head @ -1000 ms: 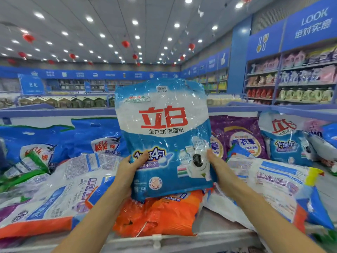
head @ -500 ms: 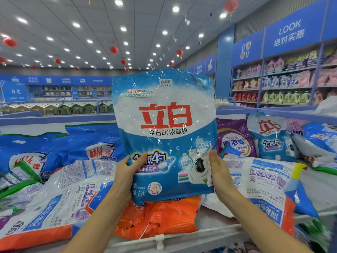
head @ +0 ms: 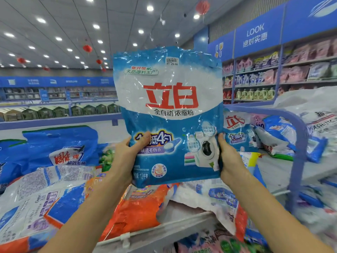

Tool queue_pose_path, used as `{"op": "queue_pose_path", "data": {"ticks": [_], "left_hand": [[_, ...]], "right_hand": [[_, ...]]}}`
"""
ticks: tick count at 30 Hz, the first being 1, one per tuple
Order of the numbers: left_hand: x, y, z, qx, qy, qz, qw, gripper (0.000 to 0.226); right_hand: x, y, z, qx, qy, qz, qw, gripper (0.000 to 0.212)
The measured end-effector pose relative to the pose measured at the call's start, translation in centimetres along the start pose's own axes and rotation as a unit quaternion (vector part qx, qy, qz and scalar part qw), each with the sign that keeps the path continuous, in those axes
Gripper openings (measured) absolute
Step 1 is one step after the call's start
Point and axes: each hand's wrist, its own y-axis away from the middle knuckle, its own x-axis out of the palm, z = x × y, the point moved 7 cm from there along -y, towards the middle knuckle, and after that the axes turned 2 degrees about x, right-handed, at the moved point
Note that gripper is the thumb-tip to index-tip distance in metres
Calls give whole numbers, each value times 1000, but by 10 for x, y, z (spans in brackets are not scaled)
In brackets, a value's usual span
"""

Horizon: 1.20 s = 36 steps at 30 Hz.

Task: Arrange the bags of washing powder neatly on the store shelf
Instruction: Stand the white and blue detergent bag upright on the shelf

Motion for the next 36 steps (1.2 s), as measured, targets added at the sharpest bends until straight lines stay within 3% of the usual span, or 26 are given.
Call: {"op": "queue_pose_path", "data": {"ticks": [5,12,17,20,24,27,28,30,32,33,36], "left_hand": [[69,9,19,-31,3,31,999,52],[203,45,74,-78,3,51,996,68],[307,71,104,-79,19,47,996,59],[359,75,111,-61,6,47,997,63],[420,70,124,-45,-5,71,996,41],[454,63,139,-38,-7,84,996,34],[461,58,146,-37,-5,88,995,30],[472,47,160,-43,-5,92,995,30],[480,34,174,-62,3,98,993,41],[483,29,178,-70,6,99,993,35],[492,14,187,-76,-26,105,991,13]], "right_hand": [[-71,-3,38,-29,52,-44,997,34],[-210,6,81,-8,4,-40,999,42],[-299,5,129,-44,82,-18,995,58],[-345,-4,156,-85,108,-14,990,41],[-399,-25,177,-43,85,-12,995,68],[-431,-48,181,-19,62,-39,997,106],[-439,-56,181,-24,47,-41,998,109],[-445,-69,183,-29,58,-43,997,86],[-452,-83,186,-53,64,-62,995,39],[-455,-91,185,-58,65,-69,994,24],[-462,-112,179,-56,66,-91,992,17]]}}
